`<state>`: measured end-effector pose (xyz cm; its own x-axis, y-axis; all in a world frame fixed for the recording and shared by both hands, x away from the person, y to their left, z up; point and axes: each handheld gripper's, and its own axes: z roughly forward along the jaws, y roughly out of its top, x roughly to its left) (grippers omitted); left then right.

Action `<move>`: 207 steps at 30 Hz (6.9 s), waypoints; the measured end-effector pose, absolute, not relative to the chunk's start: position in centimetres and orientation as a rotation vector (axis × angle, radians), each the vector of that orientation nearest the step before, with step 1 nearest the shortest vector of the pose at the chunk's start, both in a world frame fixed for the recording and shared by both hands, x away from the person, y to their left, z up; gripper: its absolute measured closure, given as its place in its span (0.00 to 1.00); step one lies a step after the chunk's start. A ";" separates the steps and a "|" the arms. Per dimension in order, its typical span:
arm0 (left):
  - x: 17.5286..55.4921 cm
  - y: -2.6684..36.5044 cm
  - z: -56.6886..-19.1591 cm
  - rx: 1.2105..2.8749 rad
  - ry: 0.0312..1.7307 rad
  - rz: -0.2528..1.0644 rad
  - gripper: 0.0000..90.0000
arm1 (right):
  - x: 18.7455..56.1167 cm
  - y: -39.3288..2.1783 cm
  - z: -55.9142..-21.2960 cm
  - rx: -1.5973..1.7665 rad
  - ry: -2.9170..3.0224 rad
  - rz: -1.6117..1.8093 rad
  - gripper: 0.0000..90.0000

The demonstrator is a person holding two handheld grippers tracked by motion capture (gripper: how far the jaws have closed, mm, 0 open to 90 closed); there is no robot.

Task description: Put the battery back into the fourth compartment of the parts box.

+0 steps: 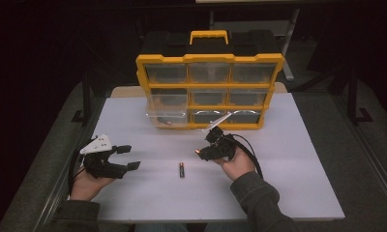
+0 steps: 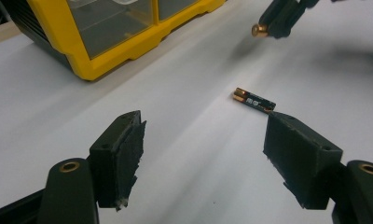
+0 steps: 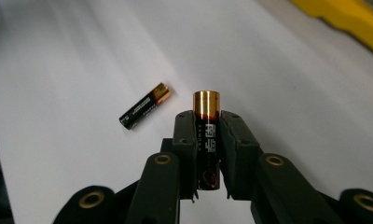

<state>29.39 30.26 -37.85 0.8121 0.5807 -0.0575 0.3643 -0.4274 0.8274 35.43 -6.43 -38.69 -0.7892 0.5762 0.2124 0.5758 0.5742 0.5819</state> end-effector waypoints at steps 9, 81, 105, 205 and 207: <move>29.4 30.4 -37.8 2.055 0.702 0.294 0.31 | 37.0 -7.9 -35.5 0.999 2.779 1.076 0.84; 29.4 30.9 -37.6 2.035 0.696 0.307 0.31 | 43.9 0.1 -22.5 0.716 2.758 1.037 0.84; 29.4 31.3 -37.4 2.025 0.702 0.312 0.31 | 44.6 1.8 -24.2 0.792 2.781 1.037 0.82; 29.4 30.7 -37.8 2.060 0.706 0.292 0.31 | 34.0 1.6 -42.9 0.846 2.883 0.777 0.84; 29.4 30.7 -37.8 2.054 0.708 0.291 0.31 | 34.3 1.3 -42.9 0.851 2.897 0.795 0.84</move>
<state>29.42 30.70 -37.85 0.8072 0.5867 -0.0655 0.3706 -0.4171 0.8299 34.27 1.35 -42.92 -0.8511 0.5109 0.1208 0.5010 0.7218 0.4775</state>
